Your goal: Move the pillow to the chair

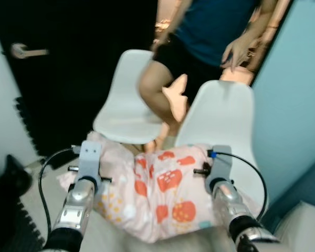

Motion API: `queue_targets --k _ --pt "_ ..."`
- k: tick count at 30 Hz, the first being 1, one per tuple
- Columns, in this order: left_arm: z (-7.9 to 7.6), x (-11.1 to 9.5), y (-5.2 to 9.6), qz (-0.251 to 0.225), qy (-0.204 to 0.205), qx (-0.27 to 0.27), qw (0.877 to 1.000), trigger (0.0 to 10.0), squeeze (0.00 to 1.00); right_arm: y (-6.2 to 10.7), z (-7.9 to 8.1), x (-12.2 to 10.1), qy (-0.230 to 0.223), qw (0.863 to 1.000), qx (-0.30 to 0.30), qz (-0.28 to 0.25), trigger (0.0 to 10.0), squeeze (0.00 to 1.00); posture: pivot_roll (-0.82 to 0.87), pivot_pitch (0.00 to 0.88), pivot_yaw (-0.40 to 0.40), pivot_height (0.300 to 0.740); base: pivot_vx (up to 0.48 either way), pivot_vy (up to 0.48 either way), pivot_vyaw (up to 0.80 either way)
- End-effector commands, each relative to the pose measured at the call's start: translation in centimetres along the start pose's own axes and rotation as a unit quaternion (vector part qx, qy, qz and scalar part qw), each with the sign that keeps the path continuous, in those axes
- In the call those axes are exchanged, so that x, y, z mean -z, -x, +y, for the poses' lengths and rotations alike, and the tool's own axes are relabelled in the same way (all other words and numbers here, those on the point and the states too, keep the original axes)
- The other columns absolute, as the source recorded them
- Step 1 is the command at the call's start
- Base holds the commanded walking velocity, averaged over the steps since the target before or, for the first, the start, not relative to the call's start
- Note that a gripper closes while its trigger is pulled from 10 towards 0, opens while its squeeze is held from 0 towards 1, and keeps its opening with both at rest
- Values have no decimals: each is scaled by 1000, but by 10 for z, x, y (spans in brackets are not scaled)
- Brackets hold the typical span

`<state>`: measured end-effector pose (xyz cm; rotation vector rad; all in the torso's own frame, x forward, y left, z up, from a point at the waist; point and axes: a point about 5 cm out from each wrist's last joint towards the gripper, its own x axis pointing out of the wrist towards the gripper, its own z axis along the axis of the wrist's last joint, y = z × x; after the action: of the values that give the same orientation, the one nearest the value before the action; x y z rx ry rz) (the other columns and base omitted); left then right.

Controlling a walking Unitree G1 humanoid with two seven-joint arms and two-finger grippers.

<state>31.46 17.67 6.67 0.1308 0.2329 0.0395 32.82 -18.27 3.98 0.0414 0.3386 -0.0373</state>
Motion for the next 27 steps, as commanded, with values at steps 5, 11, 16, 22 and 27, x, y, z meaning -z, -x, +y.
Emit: queue_targets --k 5,11,16,22,27 --pt "-3 -9 -1 -23 0 5 1000 10000 0 -1 1 -6 2 1000 -5 -15 10000 0 -12 1 -44 720 0 0 -800" --pt "-5 -9 -1 -23 0 7 1000 10000 0 -1 0 -6 4 1000 -4 -15 10000 0 -18 7 -43 720 0 0 -800" --pt "-5 -9 -2 -23 2 5 1000 10000 0 0 -1 -5 5 1000 -2 -14 10000 0 -17 0 -44 720 0 0 -800" --pt "-6 -10 -2 -24 6 2 1000 10000 0 0 -1 -5 4 1000 -2 -14 10000 0 -14 7 -50 720 0 0 -800" --pt "-9 -12 -3 -25 13 -1 1000 10000 0 -1 -1 -3 13 1000 2 -5 10000 0 -11 18 -55 720 0 0 -800"
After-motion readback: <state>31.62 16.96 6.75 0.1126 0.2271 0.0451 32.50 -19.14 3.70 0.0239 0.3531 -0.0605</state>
